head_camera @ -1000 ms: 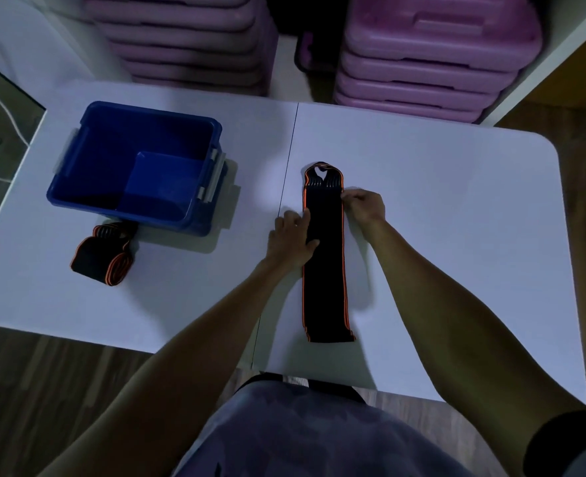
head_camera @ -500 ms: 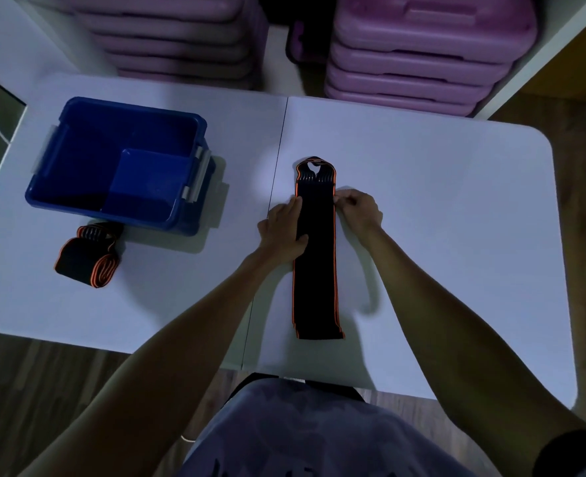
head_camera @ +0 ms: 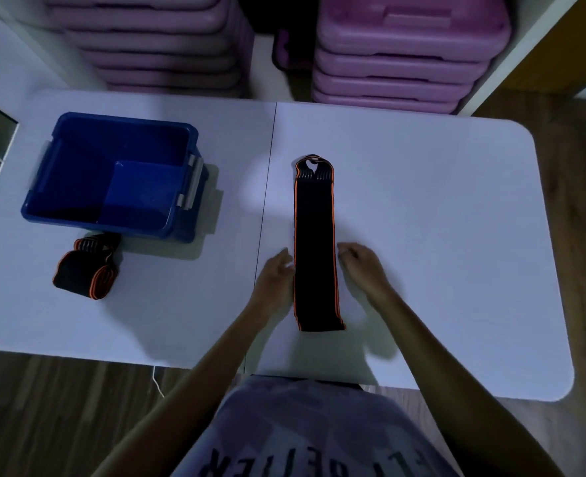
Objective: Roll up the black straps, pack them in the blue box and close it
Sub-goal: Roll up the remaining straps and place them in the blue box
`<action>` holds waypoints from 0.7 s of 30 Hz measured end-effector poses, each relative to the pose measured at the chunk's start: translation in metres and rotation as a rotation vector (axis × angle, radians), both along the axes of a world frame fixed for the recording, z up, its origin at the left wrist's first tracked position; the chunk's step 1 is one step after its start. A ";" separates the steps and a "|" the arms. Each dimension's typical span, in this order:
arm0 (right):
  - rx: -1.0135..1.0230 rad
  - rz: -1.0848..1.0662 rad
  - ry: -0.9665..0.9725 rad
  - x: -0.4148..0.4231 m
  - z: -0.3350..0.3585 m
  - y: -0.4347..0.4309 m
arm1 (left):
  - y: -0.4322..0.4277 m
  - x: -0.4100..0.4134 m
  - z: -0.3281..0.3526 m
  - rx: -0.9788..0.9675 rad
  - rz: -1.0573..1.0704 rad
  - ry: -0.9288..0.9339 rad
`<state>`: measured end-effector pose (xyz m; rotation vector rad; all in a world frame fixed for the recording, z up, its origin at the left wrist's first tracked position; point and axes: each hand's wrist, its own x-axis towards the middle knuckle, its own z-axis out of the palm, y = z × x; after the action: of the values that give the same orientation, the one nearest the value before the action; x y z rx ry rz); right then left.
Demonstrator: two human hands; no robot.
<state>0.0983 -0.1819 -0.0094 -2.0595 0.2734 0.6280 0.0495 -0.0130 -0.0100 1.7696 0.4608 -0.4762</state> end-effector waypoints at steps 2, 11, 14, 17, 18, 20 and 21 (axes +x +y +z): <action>0.000 0.042 0.002 -0.027 -0.003 -0.004 | -0.006 -0.021 -0.001 -0.022 -0.013 -0.014; 0.145 -0.011 0.026 -0.068 -0.010 -0.007 | -0.011 -0.039 0.002 -0.087 0.079 0.018; 0.138 0.028 -0.017 -0.072 -0.014 -0.012 | -0.013 -0.046 0.007 -0.087 0.114 0.044; 0.144 0.097 -0.049 -0.077 -0.015 -0.015 | -0.015 -0.056 0.003 -0.107 0.019 0.027; 0.161 0.115 -0.055 -0.078 -0.013 -0.015 | -0.015 -0.058 0.002 -0.105 -0.013 0.003; 0.174 0.107 -0.082 -0.083 -0.014 -0.017 | -0.013 -0.061 0.002 -0.088 -0.040 -0.034; 0.155 0.075 -0.104 -0.088 -0.014 -0.019 | -0.010 -0.063 -0.001 -0.041 -0.060 -0.083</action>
<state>0.0105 -0.2010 -0.0233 -1.9523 0.0852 0.5671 -0.0131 -0.0233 -0.0109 1.7601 0.3387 -0.4492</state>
